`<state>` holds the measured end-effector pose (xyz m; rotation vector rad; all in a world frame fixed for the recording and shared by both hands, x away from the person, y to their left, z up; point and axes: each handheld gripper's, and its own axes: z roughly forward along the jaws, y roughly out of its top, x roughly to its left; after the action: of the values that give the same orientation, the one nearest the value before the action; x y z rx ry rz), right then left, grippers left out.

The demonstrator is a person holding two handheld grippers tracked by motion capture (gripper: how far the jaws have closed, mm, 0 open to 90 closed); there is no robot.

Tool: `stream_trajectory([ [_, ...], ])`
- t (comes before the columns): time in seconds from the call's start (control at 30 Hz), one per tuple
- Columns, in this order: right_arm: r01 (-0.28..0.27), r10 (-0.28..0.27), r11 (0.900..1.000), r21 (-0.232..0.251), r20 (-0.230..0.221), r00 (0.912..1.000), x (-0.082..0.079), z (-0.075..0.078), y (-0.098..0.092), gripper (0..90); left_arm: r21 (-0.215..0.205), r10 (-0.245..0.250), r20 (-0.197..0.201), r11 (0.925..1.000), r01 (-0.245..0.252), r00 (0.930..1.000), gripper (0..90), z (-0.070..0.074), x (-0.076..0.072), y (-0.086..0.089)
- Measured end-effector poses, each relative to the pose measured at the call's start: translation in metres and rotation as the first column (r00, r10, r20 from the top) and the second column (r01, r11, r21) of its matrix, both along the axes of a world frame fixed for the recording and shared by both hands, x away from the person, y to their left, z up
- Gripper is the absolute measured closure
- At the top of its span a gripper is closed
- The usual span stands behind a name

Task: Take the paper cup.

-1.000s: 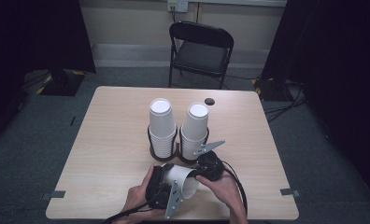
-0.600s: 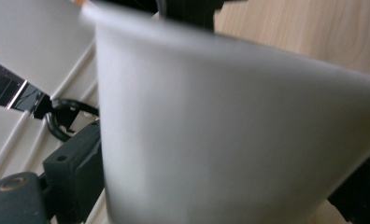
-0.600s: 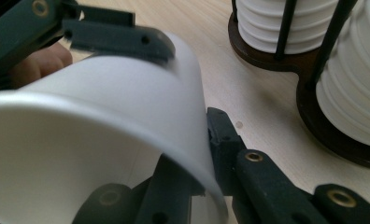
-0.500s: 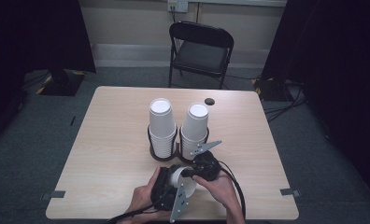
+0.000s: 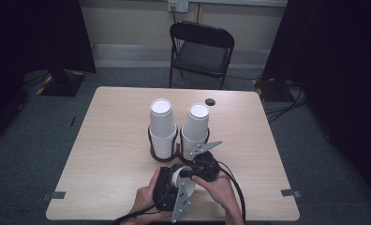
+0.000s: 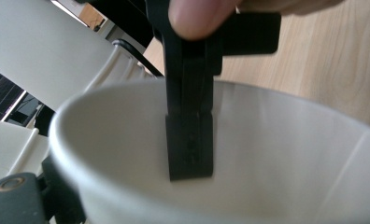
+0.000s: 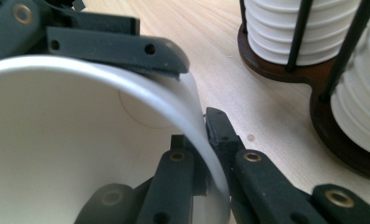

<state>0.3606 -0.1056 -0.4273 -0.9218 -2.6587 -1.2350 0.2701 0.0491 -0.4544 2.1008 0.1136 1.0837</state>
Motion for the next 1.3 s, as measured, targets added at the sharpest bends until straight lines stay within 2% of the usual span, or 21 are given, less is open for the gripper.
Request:
stream_trajectory([
  [0.37, -0.001, 0.001, 1.0, 0.004, -0.014, 0.9999, 0.001, -0.001, 0.001, 87.7, 0.001, 0.0, 0.014, 1.0, 0.0, 0.9999, 6.7, 0.002, 0.002, -0.002],
  [0.6, 0.007, -0.006, 1.0, 0.011, -0.012, 0.9999, 0.002, -0.002, 0.002, 87.5, -0.036, 0.007, 0.002, 0.9993, -0.007, 1.0, 8.3, 0.0, 0.002, 0.002],
  [0.7, 0.015, -0.014, 1.0, 0.017, -0.011, 0.9998, 0.002, -0.003, 0.003, 86.3, -0.065, 0.01, -0.019, 0.9978, -0.012, 0.9998, 8.7, 0.002, 0.003, 0.004],
  [0.8, 0.026, -0.026, 0.999, 0.024, -0.003, 0.9997, 0.001, -0.002, 0.003, 81.5, -0.093, 0.009, -0.025, 0.9956, -0.011, 0.9996, 8.7, 0.003, 0.005, 0.006],
  [0.87, 0.036, -0.037, 0.999, 0.03, 0.003, 0.9993, 0.001, -0.001, 0.002, 78.4, -0.09, 0.022, -0.027, 0.9956, -0.024, 0.9994, 8.7, 0.004, 0.005, 0.007],
  [0.93, 0.049, -0.05, 0.998, 0.039, 0.009, 0.9987, 0.0, 0.0, 0.001, 74.8, -0.112, 0.033, -0.032, 0.9931, -0.036, 0.999, 8.7, 0.004, 0.007, 0.011],
  [1.0, 0.055, -0.056, 0.998, 0.04, 0.013, 0.9984, 0.0, 0.001, 0.0, 73.5, -0.112, 0.034, -0.037, 0.993, -0.038, 0.9988, 8.7, 0.004, 0.008, 0.012],
  [1.13, 0.064, -0.066, 0.996, 0.063, 0.022, 0.9976, -0.002, 0.002, -0.003, 68.9, -0.16, 0.05, -0.074, 0.9852, -0.061, 0.996, 8.7, 0.003, 0.011, 0.017],
  [1.17, 0.066, -0.068, 0.996, 0.067, 0.031, 0.9972, -0.003, 0.002, -0.004, 67.4, -0.187, 0.058, -0.083, 0.9796, -0.073, 0.9949, 8.7, 0.002, 0.012, 0.018],
  [1.3, 0.074, -0.081, 0.992, 0.101, 0.069, 0.9943, -0.008, 0.004, -0.008, 63.9, -0.228, 0.067, -0.115, 0.9692, -0.092, 0.9911, 8.7, 0.001, 0.016, 0.024],
])
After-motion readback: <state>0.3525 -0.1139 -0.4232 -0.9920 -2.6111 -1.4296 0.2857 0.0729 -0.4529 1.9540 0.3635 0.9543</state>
